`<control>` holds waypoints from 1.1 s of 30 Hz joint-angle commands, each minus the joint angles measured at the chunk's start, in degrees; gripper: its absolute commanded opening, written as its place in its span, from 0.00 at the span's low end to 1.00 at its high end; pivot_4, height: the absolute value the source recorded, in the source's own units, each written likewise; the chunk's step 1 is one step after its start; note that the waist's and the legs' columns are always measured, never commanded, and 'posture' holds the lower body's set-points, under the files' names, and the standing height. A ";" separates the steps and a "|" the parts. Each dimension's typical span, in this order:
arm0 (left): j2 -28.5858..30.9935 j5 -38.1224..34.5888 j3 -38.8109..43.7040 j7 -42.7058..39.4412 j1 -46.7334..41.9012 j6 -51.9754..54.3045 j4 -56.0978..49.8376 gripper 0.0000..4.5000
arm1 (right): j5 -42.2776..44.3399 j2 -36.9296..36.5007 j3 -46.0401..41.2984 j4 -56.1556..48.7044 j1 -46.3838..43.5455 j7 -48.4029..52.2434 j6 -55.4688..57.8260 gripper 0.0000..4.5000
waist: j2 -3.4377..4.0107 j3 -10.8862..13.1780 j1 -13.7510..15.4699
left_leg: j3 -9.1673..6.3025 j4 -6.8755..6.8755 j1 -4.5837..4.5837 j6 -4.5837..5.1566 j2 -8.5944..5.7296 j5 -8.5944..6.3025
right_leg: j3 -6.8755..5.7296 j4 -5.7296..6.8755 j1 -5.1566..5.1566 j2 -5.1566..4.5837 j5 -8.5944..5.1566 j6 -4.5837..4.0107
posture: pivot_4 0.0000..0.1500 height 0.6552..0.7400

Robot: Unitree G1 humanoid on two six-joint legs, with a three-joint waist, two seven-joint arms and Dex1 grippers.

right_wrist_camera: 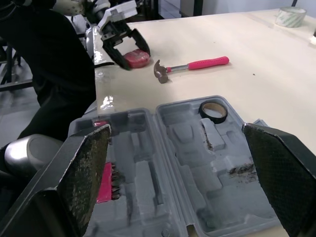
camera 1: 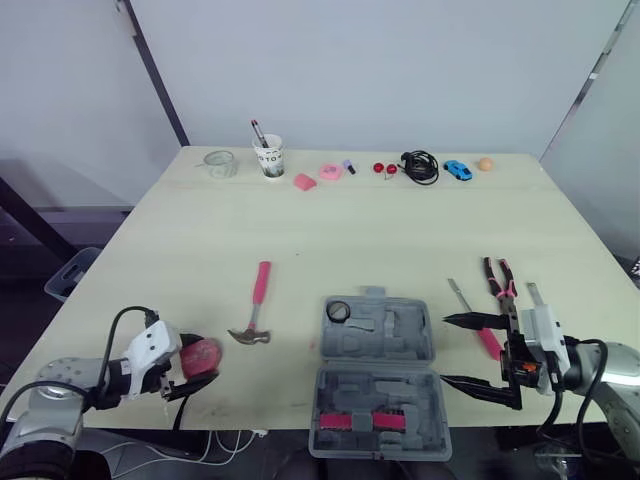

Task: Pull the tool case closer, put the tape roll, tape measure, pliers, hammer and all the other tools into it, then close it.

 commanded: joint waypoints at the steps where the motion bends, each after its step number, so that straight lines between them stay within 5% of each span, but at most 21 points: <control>1: 0.21 1.41 -1.21 -0.31 -0.99 -2.15 3.51 0.98 | 0.80 -0.68 -1.72 -2.62 0.25 -0.54 -0.53 1.00 | 0.02 -0.01 0.04 | 0.01 0.00 0.01 0.00 0.00 0.00 | 0.01 0.00 0.00 0.00 0.00 0.00 | 1.00 1.00; 8: -0.11 1.77 -2.75 -1.65 -3.68 -3.97 8.63 0.93 | 0.89 -1.02 -1.79 -3.19 0.31 -1.14 -0.07 1.00 | 0.13 -0.07 0.16 | 0.02 0.03 0.08 0.00 0.00 0.00 | 0.04 0.12 0.00 0.01 0.00 0.00 | 1.00 1.00; 11: 0.01 1.77 -2.96 -2.37 -3.39 -4.84 9.65 0.66 | 0.92 -1.15 -1.69 -2.97 -0.30 -1.26 0.06 1.00 | 0.23 -0.13 0.13 | 0.03 0.04 0.11 0.00 0.00 0.00 | 0.05 0.17 0.00 0.02 0.00 0.01 | 1.00 1.00; 20: 0.33 -0.26 -1.49 -3.32 -3.03 -7.10 9.54 0.66 | 1.59 -1.33 -1.03 -2.49 -2.25 -1.40 1.26 1.00 | 0.29 -0.17 -0.12 | 0.06 0.03 0.14 0.00 0.03 0.00 | 0.09 0.21 0.00 0.05 0.00 0.01 | 1.00 1.00; 33: 2.10 -4.25 -3.73 -13.06 -13.04 3.99 -9.09 0.66 | 7.99 1.02 -1.84 -5.08 -5.86 -13.87 16.95 1.00 | 0.01 -0.10 0.63 | 0.10 0.09 0.01 0.00 0.01 0.00 | 0.13 0.17 -0.03 0.04 0.00 0.00 | 1.00 1.00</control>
